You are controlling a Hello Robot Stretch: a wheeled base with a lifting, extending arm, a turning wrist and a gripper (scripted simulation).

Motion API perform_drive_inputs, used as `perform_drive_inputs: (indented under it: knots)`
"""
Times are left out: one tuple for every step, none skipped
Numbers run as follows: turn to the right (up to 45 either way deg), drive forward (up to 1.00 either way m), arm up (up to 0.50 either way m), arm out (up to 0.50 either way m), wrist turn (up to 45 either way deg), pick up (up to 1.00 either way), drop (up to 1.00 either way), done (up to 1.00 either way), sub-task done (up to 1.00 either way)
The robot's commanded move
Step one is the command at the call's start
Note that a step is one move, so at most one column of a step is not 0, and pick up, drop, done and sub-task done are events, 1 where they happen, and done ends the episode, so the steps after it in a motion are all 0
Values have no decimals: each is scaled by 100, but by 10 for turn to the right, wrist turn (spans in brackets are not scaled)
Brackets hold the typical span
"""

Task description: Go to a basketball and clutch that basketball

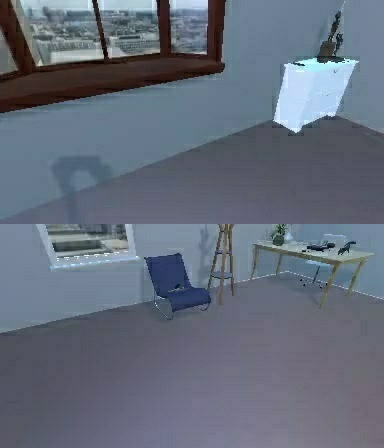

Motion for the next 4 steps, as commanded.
perform_drive_inputs:
  knots:
    - [-450,0,0,0,0,0,0,0,0]
    - [-450,0,0,0,0,0,0,0,0]
    - [-450,0,0,0,0,0,0,0,0]
    - [-300,0,0,0,0,0,0,0,0]
